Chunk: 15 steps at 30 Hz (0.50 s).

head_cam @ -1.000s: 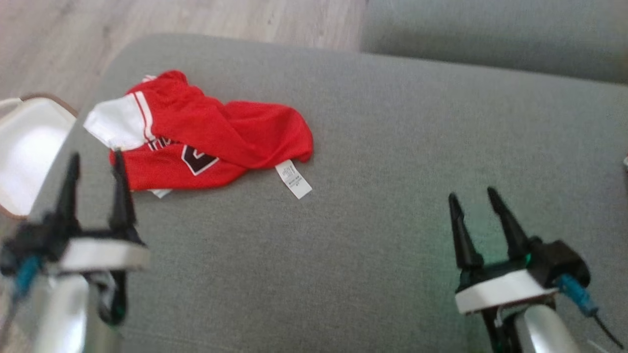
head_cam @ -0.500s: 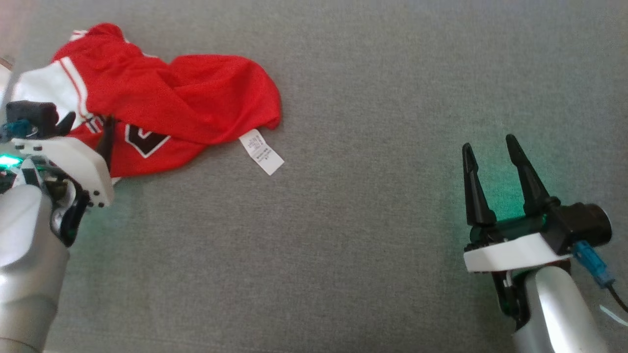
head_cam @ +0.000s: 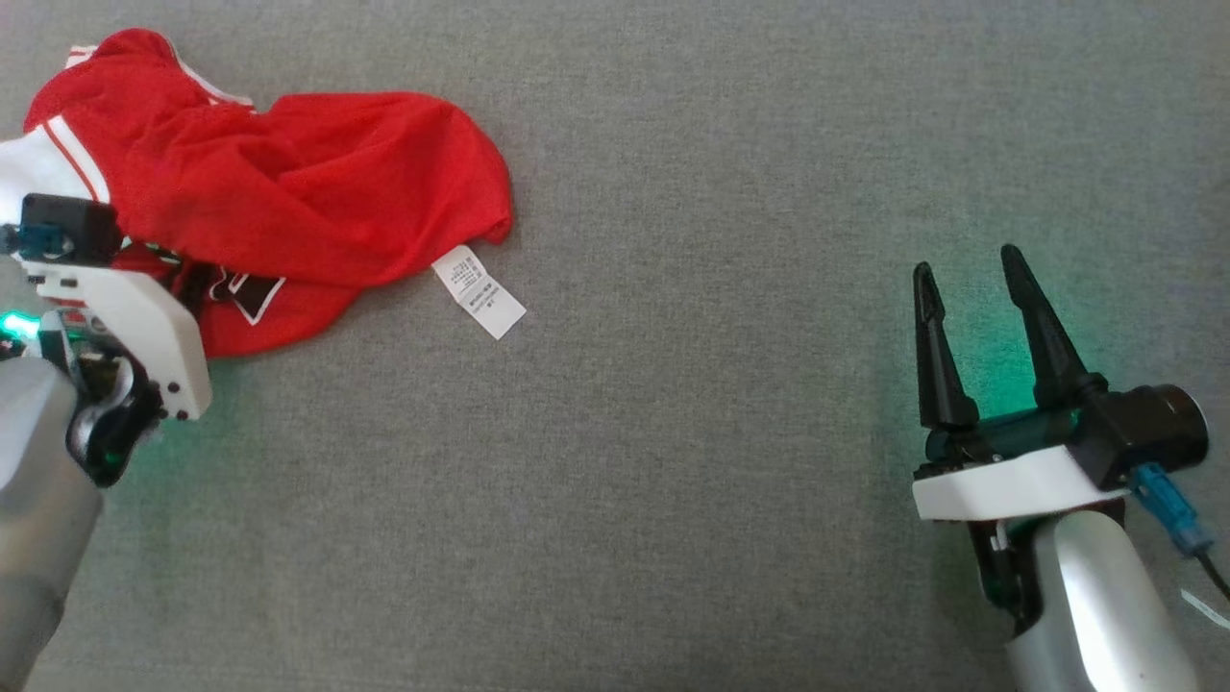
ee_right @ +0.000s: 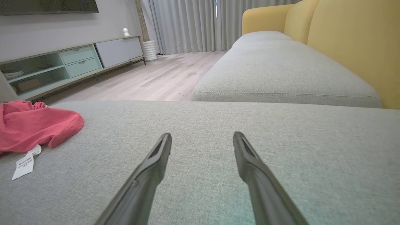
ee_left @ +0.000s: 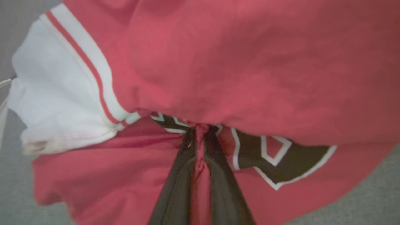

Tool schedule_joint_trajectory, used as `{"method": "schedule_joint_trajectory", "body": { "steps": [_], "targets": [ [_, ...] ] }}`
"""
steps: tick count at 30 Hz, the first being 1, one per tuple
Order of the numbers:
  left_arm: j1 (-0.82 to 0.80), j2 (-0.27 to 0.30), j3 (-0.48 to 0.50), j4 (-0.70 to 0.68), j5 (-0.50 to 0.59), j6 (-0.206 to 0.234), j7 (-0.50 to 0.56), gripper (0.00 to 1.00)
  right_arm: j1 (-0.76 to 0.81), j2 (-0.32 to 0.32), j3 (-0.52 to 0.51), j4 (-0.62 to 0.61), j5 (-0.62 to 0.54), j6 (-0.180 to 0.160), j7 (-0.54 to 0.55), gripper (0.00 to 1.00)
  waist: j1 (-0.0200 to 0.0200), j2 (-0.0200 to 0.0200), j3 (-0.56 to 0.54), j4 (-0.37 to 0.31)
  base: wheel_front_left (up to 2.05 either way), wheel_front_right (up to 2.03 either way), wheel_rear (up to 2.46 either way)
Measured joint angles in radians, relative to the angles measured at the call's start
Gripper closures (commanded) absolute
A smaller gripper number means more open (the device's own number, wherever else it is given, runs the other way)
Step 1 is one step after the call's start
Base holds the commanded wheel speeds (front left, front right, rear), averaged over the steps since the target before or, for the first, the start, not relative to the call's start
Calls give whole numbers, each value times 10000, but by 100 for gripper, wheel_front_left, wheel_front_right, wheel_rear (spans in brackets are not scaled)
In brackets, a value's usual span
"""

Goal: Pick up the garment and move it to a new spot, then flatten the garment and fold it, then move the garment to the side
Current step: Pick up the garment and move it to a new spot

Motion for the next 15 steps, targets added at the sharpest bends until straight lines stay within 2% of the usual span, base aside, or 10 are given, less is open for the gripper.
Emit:
{"method": "schedule_joint_trajectory", "body": {
  "steps": [6,15],
  "targets": [
    [-41,59,-320,-48,-491,2,-1699,100,-53,-2,15,115,117,0,0,0,0,0,-390,-53,0,0,0],
    [-274,-52,115,-617,-1593,2,-3662,100,40,0,230,430,734,0,0,0,-2,0,-1497,-291,0,0,0]
  ]
}}
